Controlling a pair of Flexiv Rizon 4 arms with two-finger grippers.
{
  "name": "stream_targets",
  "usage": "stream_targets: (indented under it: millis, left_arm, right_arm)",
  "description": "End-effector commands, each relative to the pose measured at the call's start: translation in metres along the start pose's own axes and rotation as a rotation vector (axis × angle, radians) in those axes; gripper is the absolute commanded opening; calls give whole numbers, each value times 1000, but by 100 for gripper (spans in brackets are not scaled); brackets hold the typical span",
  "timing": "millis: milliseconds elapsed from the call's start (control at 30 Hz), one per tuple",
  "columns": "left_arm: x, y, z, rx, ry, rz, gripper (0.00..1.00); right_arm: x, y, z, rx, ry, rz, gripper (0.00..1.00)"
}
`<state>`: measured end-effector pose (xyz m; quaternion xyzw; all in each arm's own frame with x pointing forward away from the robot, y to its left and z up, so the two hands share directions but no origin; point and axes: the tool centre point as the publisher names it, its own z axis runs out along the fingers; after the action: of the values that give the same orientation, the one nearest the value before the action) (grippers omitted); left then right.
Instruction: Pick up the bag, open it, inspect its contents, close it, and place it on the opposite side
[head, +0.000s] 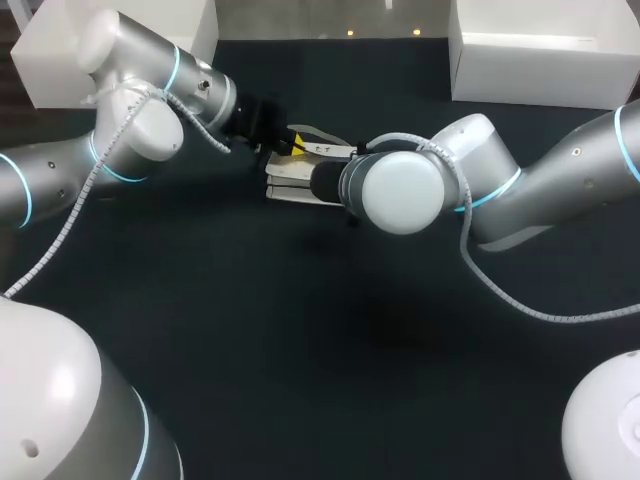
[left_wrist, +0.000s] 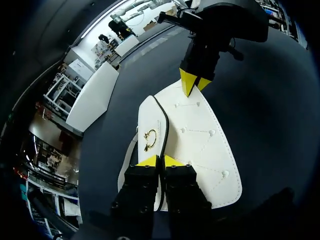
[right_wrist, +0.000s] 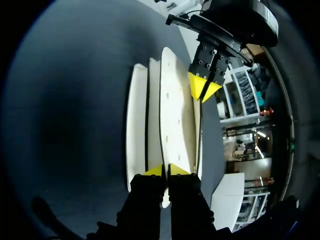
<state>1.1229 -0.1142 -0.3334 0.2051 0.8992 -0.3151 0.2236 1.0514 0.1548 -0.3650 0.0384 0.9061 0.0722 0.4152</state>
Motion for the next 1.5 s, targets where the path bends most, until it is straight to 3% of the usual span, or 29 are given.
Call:
stream_targets:
  millis: [33,600,833,867,900,967,1067,1267,1500]
  left_arm:
    - [-15,5,-10,5,45,-40,0]
    - [-35,20,-21,25,140,-244,0]
    - [-28,19,-20,31,125,-205,0]
    - [-26,18,-20,28,123,-199,28]
    - [-24,17,-19,15,116,-192,40]
    - [-19,15,-17,12,108,-183,57]
    - [-15,13,-16,8,95,-182,73]
    - [-11,10,-10,12,87,-184,75]
    - [-15,14,6,-3,83,-199,69]
  right_arm:
    - [3,-1,1,-1,-3,0,0]
    - [3,-1,1,-1,-3,0,0]
    - [3,-1,1,-1,-3,0,0]
    - [3,-1,1,-1,-3,0,0]
    - [3,-1,1,-1,-3,0,0]
    - [3,-1,1,-1,-3,0,0]
    - [3,-1,1,-1,-3,0,0]
    - [3,-1,1,-1,-3,0,0]
    - [3,-1,1,-1,-3,0,0]
